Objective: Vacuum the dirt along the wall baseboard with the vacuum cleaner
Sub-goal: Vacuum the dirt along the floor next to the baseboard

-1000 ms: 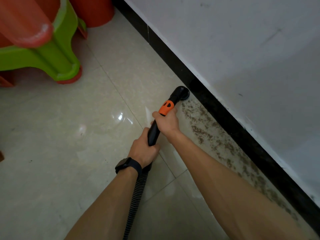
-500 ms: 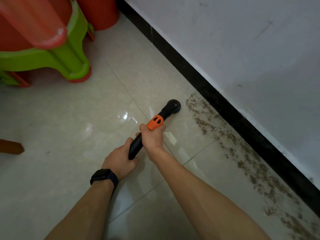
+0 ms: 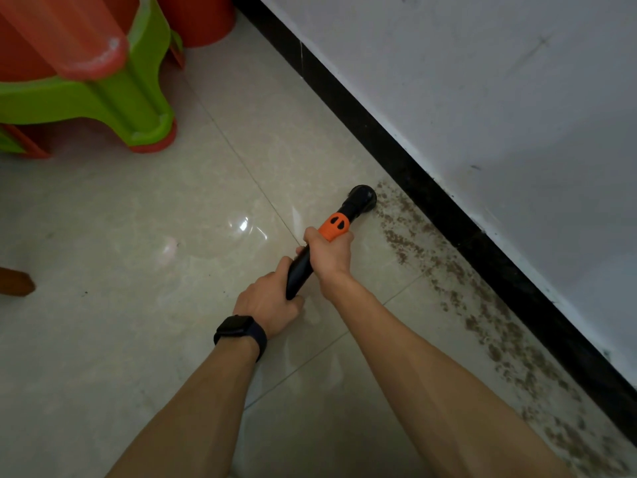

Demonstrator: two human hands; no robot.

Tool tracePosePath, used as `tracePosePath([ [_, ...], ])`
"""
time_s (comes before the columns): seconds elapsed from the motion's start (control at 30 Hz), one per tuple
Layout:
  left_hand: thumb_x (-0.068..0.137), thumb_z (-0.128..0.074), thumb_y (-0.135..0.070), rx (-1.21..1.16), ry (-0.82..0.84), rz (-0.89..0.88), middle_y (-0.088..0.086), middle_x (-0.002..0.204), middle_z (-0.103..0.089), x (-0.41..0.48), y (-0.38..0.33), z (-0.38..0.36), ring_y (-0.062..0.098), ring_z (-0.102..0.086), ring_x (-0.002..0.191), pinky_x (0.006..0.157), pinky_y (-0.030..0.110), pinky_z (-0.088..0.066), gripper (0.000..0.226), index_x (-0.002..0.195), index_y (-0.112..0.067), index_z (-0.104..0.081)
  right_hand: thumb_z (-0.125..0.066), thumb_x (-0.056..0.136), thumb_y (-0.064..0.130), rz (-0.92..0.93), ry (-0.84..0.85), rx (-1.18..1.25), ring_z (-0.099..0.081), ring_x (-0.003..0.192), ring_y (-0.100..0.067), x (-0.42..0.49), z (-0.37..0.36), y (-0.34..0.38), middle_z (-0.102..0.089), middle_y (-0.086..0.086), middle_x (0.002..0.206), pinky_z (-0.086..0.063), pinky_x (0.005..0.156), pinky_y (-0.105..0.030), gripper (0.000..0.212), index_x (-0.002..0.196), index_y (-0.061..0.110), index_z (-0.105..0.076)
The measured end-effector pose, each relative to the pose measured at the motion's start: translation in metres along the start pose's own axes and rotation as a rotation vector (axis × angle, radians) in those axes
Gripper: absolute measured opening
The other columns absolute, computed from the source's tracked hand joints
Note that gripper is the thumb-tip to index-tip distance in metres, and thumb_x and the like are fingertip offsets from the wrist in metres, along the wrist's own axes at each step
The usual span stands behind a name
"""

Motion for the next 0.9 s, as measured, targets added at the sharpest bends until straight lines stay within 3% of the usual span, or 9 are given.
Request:
tracePosePath([
  [0.1, 0.084, -0.059, -0.033, 0.079, 0.010, -0.048, -0.001, 0.089, -0.059, 0.002, -0.008, -0.005, 0.020, -0.058, 0.068, 0.053, 0.030, -0.043, 0.045, 0.119, -0.031, -0.032, -0.064, 0.075, 0.002, -0.057, -0.023, 0.231, -0.061, 0.050, -0.019, 0.005, 0.004, 0.005, -0.058, -0.008, 0.072, -0.056, 0.057, -0.035, 0.033, 0.103, 0.009, -0.049],
  [0.17, 0.081, -0.062, -0.033, 0.030, 0.083, -0.061, -0.002, 0.087, -0.060, 0.003, -0.012, -0.007, 0.019, -0.059, 0.069, 0.054, 0.031, -0.046, 0.039, 0.111, -0.031, -0.037, -0.060, 0.067, -0.002, -0.095, -0.043, 0.370, -0.052, 0.045, -0.022, 0.006, 0.009, 0.007, -0.049, -0.007, 0.064, -0.050, 0.049, -0.033, 0.029, 0.090, 0.010, -0.047],
  [0.27, 0.070, -0.069, -0.036, -0.184, 0.294, 0.086, -0.004, 0.082, -0.064, 0.004, -0.010, -0.008, 0.015, -0.061, 0.072, 0.063, 0.032, -0.053, 0.027, 0.092, -0.030, -0.056, -0.056, 0.069, -0.002, -0.129, -0.063, 0.465, -0.046, 0.042, -0.020, 0.008, 0.019, 0.003, -0.047, -0.006, 0.064, -0.042, 0.043, -0.028, 0.026, 0.087, 0.012, -0.044],
  [0.33, 0.061, -0.071, -0.041, -0.275, 0.370, 0.156, -0.005, 0.083, -0.066, 0.002, -0.006, -0.011, 0.013, -0.062, 0.074, 0.059, 0.027, -0.047, 0.028, 0.085, -0.033, -0.061, -0.053, 0.072, -0.002, -0.145, -0.061, 0.523, -0.044, 0.042, -0.019, 0.008, 0.026, -0.001, -0.048, -0.003, 0.063, -0.040, 0.042, -0.026, 0.027, 0.093, 0.013, -0.045],
  [0.53, 0.063, -0.068, -0.042, -0.284, 0.292, 0.129, -0.006, 0.080, -0.065, 0.006, -0.012, -0.032, 0.011, -0.062, 0.071, 0.058, 0.025, -0.046, 0.023, 0.082, -0.035, -0.059, -0.051, 0.074, -0.002, -0.130, -0.065, 0.537, -0.044, 0.041, -0.016, 0.014, 0.035, -0.004, -0.048, -0.001, 0.060, -0.039, 0.042, -0.025, 0.024, 0.093, 0.013, -0.049],
  [0.9, 0.073, -0.070, -0.038, -0.262, 0.237, 0.068, -0.006, 0.079, -0.061, 0.022, -0.022, -0.044, 0.013, -0.060, 0.069, 0.056, 0.026, -0.045, 0.020, 0.081, -0.034, -0.053, -0.051, 0.070, -0.001, -0.079, -0.182, 0.418, -0.044, 0.043, -0.021, 0.032, 0.045, 0.005, -0.046, -0.006, 0.065, -0.039, 0.043, -0.026, 0.021, 0.083, 0.012, -0.042],
])
Point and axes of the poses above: each hand's wrist, its own x-axis towards the middle knuckle, its own z-axis out of the back of the hand, y = z × x, the point moved 1 cm from there along x, towards the middle knuckle
